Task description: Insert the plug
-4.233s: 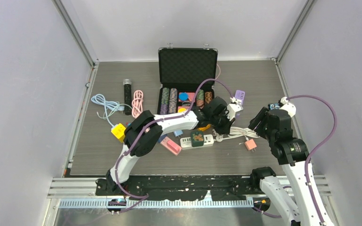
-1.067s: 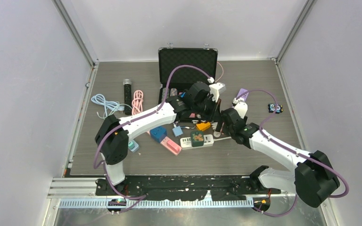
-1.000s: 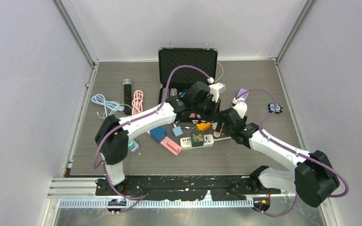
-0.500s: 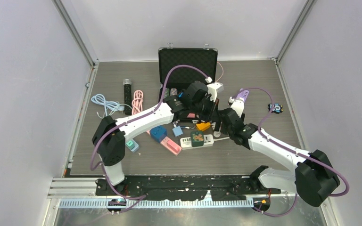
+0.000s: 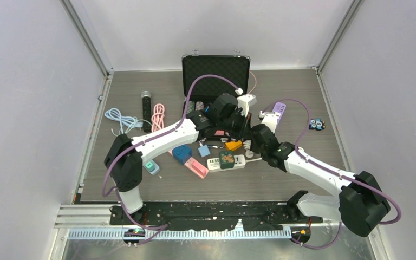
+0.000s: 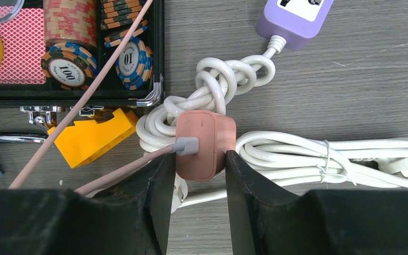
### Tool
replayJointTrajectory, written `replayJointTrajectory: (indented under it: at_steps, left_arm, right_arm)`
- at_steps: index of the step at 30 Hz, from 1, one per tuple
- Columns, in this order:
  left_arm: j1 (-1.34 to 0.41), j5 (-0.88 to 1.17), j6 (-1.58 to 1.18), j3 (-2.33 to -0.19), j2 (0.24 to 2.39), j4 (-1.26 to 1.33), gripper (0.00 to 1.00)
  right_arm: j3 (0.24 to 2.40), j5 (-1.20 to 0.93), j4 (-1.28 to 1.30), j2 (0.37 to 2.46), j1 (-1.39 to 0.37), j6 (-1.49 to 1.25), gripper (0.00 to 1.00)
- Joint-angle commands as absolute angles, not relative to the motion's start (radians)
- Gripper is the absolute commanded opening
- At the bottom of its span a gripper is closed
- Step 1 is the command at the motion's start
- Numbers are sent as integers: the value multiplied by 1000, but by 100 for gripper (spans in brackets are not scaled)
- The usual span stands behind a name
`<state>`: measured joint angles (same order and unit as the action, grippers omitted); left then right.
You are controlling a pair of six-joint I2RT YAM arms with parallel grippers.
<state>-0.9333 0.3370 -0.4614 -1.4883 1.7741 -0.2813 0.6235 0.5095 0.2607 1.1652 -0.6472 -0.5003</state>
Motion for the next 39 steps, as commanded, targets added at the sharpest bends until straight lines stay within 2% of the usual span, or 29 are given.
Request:
replayJointTrajectory:
  at_steps: [1, 5, 8, 9, 12, 16, 19, 20, 24, 30, 39]
  left_arm:
    - [-935, 384, -467, -1484, 1704, -193, 0]
    - [-930, 377, -463, -1468, 1697, -191, 0]
    - [-922, 361, -465, -1445, 1687, -187, 0]
    - [-918, 357, -469, -1436, 1682, -182, 3]
    - [-909, 350, -475, -1411, 1668, -164, 23]
    - [-892, 342, -478, -1396, 1655, -153, 57]
    - [-874, 327, -484, -1389, 1644, -154, 73]
    - [-870, 319, -483, -1386, 1638, -155, 81]
    - [-848, 298, -479, -1348, 1598, -148, 99]
    - [-830, 298, -427, -1271, 1510, -139, 100]
    - [-788, 238, -367, -1194, 1399, -205, 100]
  right_arm:
    - [674, 510, 232, 1173, -667, -483, 23]
    - [706, 533, 261, 1164, -666, -484, 9]
    - [730, 573, 287, 1137, -662, -492, 5]
    - [740, 583, 289, 1124, -655, -495, 5]
    - [759, 603, 291, 1106, -631, -500, 5]
    - [791, 590, 267, 1107, -540, -503, 5]
    - [806, 543, 224, 1123, -466, -499, 6]
    - [812, 531, 206, 1131, -426, -499, 5]
    - [852, 469, 142, 1201, -318, -498, 5]
    - [923, 406, 40, 1375, -207, -523, 5]
    - [997, 418, -52, 1546, -184, -542, 5]
